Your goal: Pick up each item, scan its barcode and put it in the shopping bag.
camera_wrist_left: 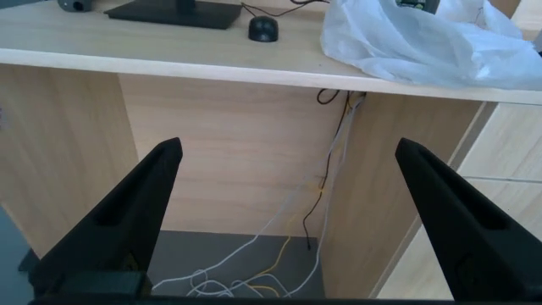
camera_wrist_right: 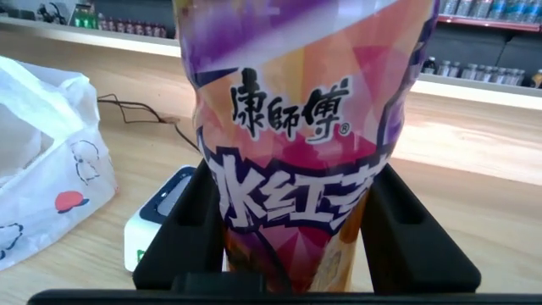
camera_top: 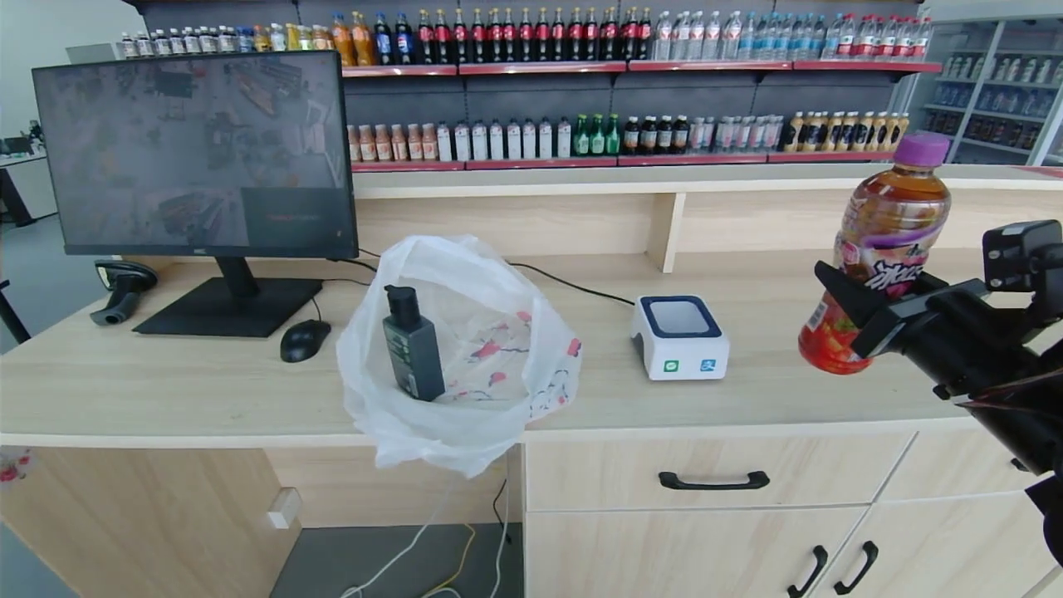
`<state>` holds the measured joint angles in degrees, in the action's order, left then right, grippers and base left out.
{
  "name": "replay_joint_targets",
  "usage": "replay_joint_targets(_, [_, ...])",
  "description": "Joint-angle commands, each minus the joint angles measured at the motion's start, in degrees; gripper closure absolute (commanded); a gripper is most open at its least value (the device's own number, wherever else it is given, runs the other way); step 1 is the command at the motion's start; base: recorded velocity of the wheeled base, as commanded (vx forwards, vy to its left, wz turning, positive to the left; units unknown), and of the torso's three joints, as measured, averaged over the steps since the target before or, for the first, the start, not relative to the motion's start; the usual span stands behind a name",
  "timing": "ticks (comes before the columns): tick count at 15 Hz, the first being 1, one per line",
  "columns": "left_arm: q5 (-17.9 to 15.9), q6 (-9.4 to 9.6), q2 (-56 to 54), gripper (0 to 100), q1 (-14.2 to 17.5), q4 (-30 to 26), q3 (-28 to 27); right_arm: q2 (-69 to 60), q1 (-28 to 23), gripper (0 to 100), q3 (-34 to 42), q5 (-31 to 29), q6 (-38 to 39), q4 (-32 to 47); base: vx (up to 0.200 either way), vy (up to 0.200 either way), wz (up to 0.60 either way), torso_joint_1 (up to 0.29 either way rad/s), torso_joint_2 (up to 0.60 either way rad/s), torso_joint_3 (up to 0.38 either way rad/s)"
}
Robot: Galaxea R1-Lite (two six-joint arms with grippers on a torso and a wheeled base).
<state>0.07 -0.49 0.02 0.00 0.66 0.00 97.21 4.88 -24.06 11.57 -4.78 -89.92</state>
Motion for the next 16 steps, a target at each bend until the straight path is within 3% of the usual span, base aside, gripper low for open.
replay_joint_targets(1, [0.0, -0.04, 0.0, 0, 0.0, 0.0, 0.0, -0.5, 0.0, 100, 0.6, 0.0, -0.1, -0.1, 0.000, 0.200, 0.00, 0.002, 0.00, -0.002])
replay_joint_targets(9, [0.0, 0.14, 0.0, 0, 0.0, 0.1, 0.0, -1.6, 0.3, 100, 1.1, 1.4, -0.5, -0.1, 0.000, 0.025, 0.00, 0.000, 0.00, 0.000])
replay_joint_targets(11, [0.0, 0.05, 0.0, 0, 0.0, 0.1, 0.0, -0.8, 0.0, 100, -1.2, 10.3, -0.9, -0.1, 0.000, 0.000, 0.00, 0.000, 0.00, 0.000])
replay_joint_targets(16, [0.0, 0.05, 0.0, 0, -0.1, 0.1, 0.0, 5.5, 2.6, 100, -10.2, 13.7, -15.3, -0.1, 0.000, 0.000, 0.00, 0.000, 0.00, 0.000])
